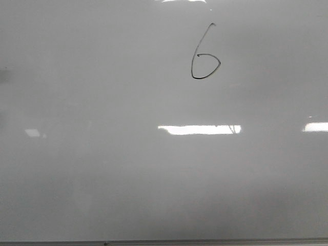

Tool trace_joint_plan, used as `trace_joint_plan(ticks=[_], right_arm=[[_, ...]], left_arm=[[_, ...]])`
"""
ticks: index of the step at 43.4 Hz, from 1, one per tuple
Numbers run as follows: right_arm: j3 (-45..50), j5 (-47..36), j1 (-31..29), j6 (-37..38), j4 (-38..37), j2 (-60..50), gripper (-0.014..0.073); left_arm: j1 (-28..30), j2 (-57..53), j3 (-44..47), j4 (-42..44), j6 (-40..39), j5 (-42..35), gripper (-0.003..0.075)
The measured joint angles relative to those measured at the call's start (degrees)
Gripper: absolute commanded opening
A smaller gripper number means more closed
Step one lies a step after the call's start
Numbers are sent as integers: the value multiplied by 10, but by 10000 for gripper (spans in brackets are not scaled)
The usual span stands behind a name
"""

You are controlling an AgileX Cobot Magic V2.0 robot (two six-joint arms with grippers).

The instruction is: Write number 6 on whiteboard

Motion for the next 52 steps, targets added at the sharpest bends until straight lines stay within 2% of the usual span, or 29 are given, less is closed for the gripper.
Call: trace_joint_plan(ticks=[9, 17, 22, 28, 35, 38, 44, 52], right_arm=[[-11, 6, 0, 28, -7, -39, 592], [-11, 40, 0, 161, -80, -81, 592], [-11, 67, 0, 231, -125, -102, 592], [-11, 91, 0, 256, -131, -124, 592], [-11, 106, 0, 259, -131, -145, 592], [-11, 107, 0, 260, -131, -150, 592], [-10, 107, -1, 260, -131, -153, 592], [-5, 100, -1, 260, -131, -154, 586]], left_arm=[[0, -115, -44, 22, 0, 171, 410], [0, -238, -112, 24, 0, 387, 410], [0, -307, -147, 23, 2, 482, 408], [0, -381, -160, -23, 66, 558, 408], [0, -438, -160, -165, 199, 658, 408], [0, -448, -160, -210, 226, 690, 408], [0, -452, -160, -228, 241, 717, 408], [0, -452, -160, -201, 234, 717, 389]])
